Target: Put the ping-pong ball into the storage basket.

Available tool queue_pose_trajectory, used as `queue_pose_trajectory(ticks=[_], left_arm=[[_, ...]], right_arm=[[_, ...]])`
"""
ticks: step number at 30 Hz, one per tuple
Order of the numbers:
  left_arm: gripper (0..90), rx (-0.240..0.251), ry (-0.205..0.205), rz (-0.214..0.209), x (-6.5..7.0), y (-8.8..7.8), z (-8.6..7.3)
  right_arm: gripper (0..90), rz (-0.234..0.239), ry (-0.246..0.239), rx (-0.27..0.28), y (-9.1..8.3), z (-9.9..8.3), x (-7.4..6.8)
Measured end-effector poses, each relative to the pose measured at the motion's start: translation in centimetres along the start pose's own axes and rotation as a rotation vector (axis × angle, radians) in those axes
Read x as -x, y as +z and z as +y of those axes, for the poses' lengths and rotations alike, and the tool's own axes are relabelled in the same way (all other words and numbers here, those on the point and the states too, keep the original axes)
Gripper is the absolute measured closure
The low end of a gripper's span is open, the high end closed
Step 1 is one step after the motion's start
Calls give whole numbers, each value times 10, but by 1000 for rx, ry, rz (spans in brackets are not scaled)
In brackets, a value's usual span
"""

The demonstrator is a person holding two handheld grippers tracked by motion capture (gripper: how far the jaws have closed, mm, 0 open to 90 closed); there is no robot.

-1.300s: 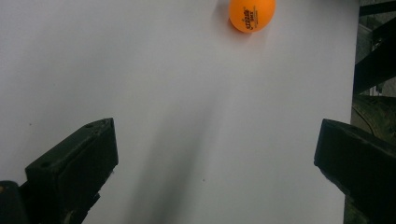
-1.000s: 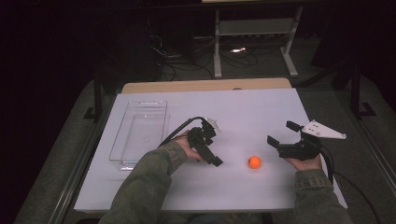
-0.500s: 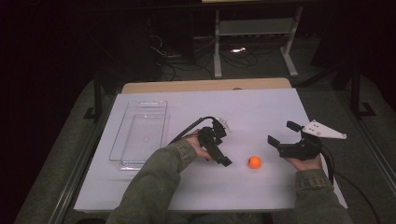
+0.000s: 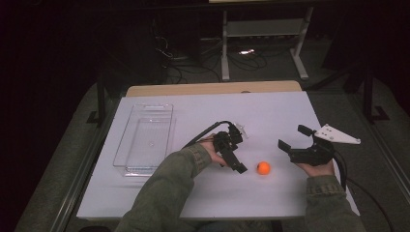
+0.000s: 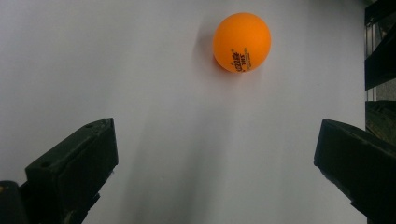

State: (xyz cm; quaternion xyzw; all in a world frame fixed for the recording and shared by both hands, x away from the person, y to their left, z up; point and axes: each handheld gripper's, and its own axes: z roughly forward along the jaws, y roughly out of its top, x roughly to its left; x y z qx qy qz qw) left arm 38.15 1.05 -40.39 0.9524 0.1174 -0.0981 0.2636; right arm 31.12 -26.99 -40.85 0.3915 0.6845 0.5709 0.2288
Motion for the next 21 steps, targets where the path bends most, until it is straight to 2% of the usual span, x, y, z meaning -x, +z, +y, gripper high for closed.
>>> queue_pose_trajectory(ticks=[12, 21], left_arm=[[0, -7, 8, -14, -1, 11, 8], [0, -12, 30, -26, 0, 16, 16]], right_arm=[[0, -2, 2, 5, -1, 0, 1], [0, -6, 7, 12, -2, 0, 2]])
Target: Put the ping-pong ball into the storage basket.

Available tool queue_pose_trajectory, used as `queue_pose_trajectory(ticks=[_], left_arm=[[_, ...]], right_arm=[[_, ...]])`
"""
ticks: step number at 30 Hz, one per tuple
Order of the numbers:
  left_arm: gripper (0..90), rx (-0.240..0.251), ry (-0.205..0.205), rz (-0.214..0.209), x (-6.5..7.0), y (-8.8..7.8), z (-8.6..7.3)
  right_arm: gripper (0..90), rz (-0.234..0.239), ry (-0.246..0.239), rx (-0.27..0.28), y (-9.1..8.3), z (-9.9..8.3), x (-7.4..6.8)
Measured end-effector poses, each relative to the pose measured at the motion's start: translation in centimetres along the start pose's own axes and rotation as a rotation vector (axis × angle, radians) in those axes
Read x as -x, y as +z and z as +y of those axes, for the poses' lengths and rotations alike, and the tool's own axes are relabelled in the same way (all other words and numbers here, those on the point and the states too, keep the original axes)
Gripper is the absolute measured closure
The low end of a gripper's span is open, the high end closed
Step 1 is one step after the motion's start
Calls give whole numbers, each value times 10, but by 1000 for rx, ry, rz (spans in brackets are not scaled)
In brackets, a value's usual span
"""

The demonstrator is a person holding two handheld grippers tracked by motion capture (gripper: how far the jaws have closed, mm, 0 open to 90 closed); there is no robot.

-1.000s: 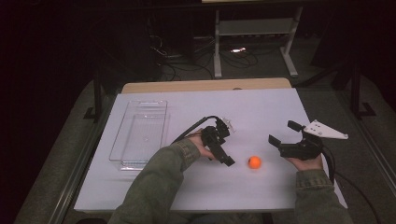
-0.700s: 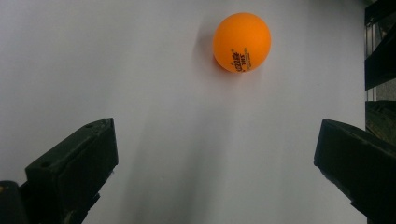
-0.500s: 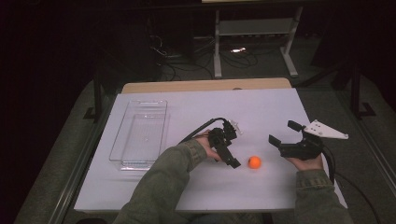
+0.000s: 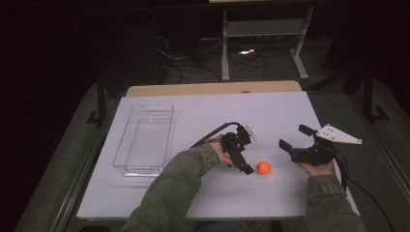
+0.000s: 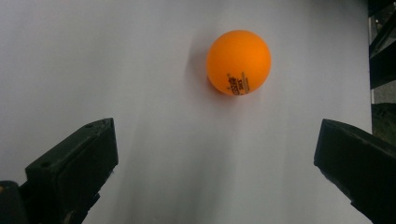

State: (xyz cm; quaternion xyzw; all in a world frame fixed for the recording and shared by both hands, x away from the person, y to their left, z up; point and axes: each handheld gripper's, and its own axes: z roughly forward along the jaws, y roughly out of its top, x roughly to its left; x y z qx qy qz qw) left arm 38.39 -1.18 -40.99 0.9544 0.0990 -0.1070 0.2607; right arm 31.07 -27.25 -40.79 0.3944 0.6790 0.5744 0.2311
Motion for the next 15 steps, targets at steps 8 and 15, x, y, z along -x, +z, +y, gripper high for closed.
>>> queue_pose_trajectory(ticks=[8, 15], left_arm=[[0, 6, 7, -13, -3, 6, 5], [0, -1, 14, -29, -3, 15, 13]], right_arm=[[0, -8, 7, 5, -1, 0, 2], [0, -17, 10, 13, -3, 0, 3]])
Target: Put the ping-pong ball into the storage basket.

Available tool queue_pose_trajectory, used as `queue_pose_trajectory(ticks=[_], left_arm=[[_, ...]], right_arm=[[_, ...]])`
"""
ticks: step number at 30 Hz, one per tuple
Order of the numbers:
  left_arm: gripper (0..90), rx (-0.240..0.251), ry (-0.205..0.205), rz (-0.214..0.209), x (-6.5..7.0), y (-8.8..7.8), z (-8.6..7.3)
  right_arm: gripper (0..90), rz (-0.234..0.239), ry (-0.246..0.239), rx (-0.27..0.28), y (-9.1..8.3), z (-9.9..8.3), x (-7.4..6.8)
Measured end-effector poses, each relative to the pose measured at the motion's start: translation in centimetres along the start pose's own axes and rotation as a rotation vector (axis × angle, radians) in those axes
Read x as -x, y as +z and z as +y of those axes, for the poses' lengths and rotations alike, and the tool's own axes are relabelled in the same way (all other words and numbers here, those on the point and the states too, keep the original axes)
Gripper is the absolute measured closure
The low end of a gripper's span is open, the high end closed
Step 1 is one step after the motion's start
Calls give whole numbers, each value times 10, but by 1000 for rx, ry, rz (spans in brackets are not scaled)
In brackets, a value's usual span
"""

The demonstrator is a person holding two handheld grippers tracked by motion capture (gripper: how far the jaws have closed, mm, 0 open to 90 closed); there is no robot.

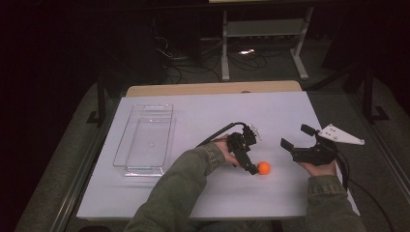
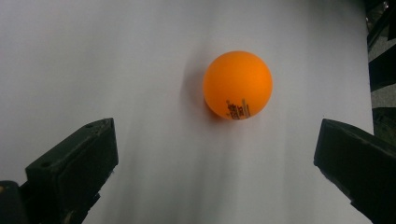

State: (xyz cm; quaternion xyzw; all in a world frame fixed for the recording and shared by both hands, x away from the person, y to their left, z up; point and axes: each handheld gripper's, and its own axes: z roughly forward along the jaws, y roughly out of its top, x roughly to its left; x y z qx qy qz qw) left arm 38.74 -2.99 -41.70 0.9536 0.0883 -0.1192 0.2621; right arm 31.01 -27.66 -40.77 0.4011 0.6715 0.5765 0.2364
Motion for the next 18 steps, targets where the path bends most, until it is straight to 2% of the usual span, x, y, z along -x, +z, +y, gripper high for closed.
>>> queue_pose_trajectory(ticks=[11, 18], left_arm=[[0, -14, 24, -23, 1, 14, 9], [47, -9, 30, -35, 0, 20, 13]], right_arm=[[0, -12, 8, 9, -2, 0, 4], [0, -21, 15, 13, -4, 0, 7]])
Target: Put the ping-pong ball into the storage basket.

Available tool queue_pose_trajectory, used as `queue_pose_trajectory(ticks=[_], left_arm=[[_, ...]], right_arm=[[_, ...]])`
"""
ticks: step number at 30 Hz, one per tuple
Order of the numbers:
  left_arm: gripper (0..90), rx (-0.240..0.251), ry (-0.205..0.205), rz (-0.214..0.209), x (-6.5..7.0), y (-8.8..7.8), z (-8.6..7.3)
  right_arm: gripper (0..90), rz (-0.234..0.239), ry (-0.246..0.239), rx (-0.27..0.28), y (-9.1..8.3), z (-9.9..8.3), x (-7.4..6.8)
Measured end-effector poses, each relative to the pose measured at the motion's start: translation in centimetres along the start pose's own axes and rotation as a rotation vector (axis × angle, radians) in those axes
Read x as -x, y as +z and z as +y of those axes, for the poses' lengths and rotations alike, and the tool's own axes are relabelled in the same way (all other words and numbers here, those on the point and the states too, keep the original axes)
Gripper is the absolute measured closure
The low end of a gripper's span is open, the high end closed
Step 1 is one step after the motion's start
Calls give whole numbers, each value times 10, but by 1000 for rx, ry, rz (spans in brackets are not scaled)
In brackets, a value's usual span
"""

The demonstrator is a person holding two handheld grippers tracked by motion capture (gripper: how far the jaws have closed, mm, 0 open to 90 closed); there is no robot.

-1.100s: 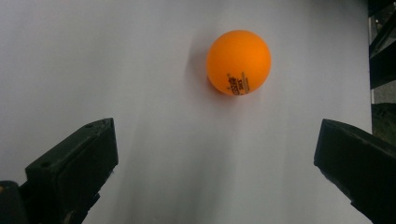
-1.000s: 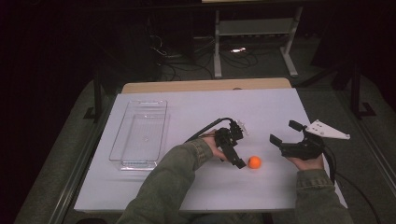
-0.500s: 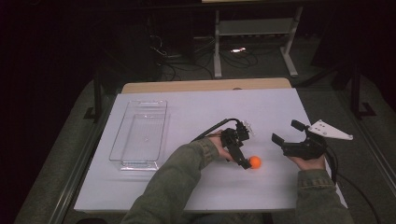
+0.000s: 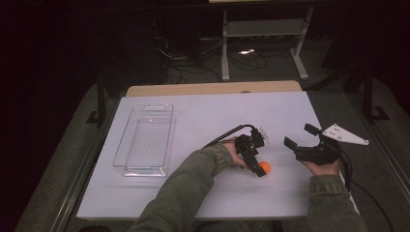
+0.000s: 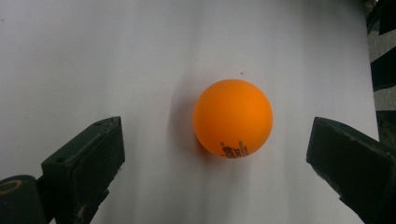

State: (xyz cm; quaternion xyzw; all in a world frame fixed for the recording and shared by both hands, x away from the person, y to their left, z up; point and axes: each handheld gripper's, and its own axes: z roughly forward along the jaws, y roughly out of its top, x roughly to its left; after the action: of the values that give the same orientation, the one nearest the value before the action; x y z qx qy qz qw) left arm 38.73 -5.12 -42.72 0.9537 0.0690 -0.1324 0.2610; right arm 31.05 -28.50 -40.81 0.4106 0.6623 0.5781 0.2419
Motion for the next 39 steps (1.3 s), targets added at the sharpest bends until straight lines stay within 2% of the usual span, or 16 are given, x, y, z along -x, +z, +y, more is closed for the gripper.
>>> queue_pose_trajectory(ticks=[3, 9, 17, 21, 27, 33, 39], left_arm=[[74, -2, 6, -7, -1, 1, 0], [196, 9, 12, -27, -1, 2, 1], [249, 12, 24, -29, 0, 4, 1], [308, 11, 40, -35, 1, 5, 1], [497, 5, 69, -39, 3, 6, 0], [502, 6, 87, -36, 5, 6, 1], [503, 10, 81, -29, 6, 3, 2]], right_arm=[[0, -1, 1, 1, 0, 0, 1], [0, -2, 1, 3, -1, 0, 2], [0, -2, 1, -1, 0, 0, 1], [0, -2, 0, -3, 0, 0, 1], [0, -1, -2, -3, 0, 0, 2], [0, -1, -1, -3, 0, 0, 1], [0, 1, -2, -6, 0, 0, 1]])
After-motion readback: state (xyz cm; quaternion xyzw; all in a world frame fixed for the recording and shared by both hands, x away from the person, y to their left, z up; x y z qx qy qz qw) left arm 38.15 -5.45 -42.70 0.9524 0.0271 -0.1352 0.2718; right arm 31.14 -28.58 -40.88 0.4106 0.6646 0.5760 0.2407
